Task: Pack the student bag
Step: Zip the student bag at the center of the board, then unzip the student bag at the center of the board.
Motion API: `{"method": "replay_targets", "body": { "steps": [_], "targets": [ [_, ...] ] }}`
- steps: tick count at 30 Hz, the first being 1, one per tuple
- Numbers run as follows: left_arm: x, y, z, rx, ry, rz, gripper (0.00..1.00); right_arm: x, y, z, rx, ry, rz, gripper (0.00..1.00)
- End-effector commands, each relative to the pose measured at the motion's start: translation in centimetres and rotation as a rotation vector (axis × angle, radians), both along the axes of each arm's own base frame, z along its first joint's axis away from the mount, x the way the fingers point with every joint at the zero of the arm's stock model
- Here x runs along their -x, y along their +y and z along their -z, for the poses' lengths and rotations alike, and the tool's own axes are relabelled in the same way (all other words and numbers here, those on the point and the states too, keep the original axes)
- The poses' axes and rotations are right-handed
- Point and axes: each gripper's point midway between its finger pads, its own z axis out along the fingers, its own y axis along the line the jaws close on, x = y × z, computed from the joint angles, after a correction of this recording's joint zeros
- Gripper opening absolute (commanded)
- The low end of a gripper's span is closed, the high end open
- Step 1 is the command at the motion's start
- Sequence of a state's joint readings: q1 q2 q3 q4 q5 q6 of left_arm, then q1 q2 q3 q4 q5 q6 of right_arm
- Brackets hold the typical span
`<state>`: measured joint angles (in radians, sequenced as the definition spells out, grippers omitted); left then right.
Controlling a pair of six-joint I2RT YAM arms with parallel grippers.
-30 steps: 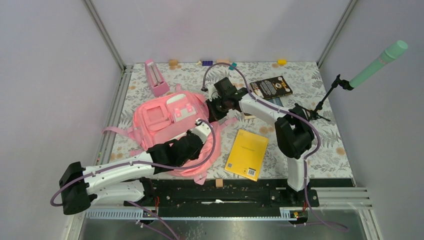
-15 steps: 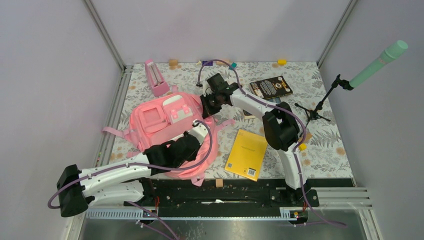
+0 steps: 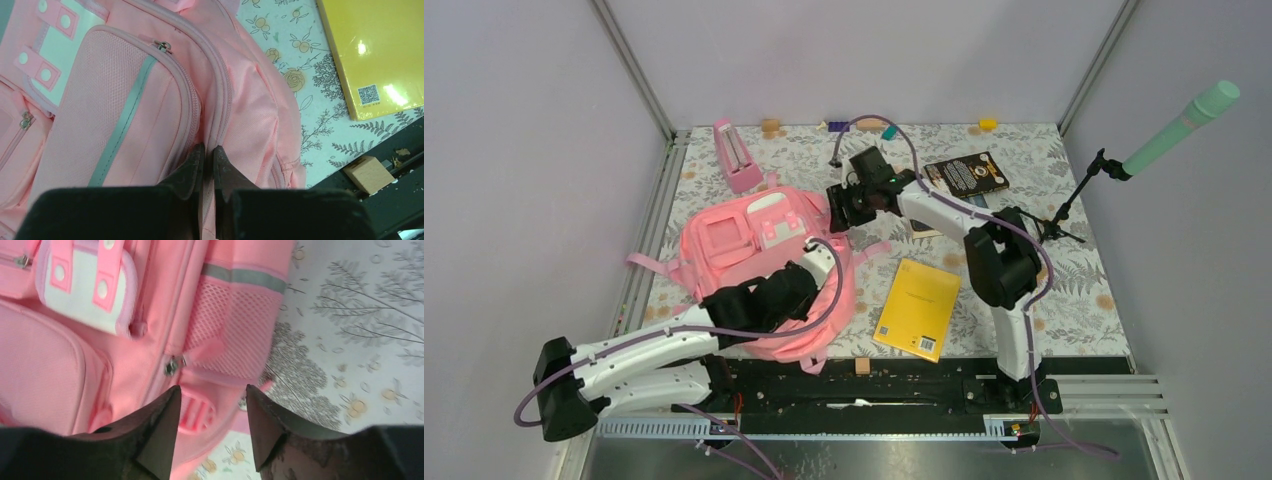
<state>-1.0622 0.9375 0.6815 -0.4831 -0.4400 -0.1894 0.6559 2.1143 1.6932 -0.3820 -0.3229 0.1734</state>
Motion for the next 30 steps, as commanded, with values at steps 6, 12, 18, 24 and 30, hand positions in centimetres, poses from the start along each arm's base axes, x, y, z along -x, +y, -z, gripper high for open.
{"method": "replay_targets", "body": {
  "steps": [6, 12, 18, 24, 30],
  "targets": [
    [-2.0, 2.9, -6.6, 0.046, -0.105, -0.040, 0.00, -1.1, -5.3, -11.1, -0.126, -0.260, 0.105, 0.65],
    [-1.4, 4.5, -9.8, 0.087, -0.190, -0.026, 0.00, 2.8, -6.8, -10.9, -0.161, -0.340, -0.012, 0.65],
    [-0.6, 6.0, -13.2, 0.077, -0.254, 0.011, 0.00, 8.2, -4.9, -12.2, -0.395, -0.353, -0.223, 0.65],
    [-0.5, 7.6, -16.5, 0.054, -0.311, -0.004, 0.00, 11.2, -2.7, -11.6, -0.472, -0.383, -0.386, 0.63],
    [-0.6, 8.3, -19.0, 0.046, -0.355, -0.011, 0.00, 10.8, -0.7, -10.5, -0.520, -0.414, -0.449, 0.62]
  ]
}}
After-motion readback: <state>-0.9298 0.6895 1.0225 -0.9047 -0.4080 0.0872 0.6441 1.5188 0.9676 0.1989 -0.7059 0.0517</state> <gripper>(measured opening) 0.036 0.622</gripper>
